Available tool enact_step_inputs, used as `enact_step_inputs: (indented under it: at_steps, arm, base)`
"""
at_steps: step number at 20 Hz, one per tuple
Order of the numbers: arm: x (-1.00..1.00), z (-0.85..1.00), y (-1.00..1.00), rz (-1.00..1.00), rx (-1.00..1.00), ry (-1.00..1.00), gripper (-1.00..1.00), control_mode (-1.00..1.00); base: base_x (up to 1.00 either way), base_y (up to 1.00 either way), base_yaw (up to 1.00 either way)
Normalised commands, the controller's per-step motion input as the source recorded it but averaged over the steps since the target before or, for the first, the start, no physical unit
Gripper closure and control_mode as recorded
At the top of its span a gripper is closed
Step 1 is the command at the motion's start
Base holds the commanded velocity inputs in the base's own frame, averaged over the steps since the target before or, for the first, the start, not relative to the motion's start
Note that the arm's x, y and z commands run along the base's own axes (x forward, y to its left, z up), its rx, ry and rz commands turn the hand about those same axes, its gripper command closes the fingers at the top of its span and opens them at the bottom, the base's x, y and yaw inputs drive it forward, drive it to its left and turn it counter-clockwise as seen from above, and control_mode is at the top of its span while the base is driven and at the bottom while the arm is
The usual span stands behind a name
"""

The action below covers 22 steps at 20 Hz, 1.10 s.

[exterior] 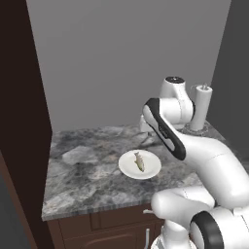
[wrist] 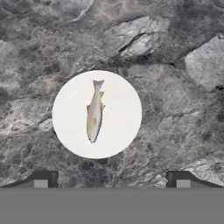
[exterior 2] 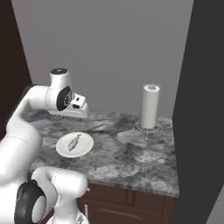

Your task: Place the fish on the counter behind the older fish on the same shelf of the fridge to maintain FIFO order. Close the fridge door when finished.

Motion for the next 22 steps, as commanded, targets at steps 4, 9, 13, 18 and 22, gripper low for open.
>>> enact_step_inputs:
  at_steps: [4, 9, 13, 18, 22]
  arm:
    - [0.08, -1.0, 0.53, 0.0, -0.03, 0.12, -1.0, -1.0]
    - [0.33, -0.79, 0.33, 0.0, 0.0, 0.24, -1.0, -1.0]
    - [0.31, -0.52, 0.0, 0.0, 0.0, 0.19, -1.0, -1.0]
    - [0.35, -0.33, 0.0, 0.0, 0.0, 0.04, -1.0, -1.0]
    - [0.5, -0.13, 0.0, 0.0, 0.0, 0.1, -1.0, -1.0]
  base:
    - [0.0, 0.0, 0.0]
    - [0.0, 0.0, 0.0]
    - [0.0, 0.0, 0.0]
    - [0.0, 0.0, 0.0]
    - [0.0, 0.0, 0.0]
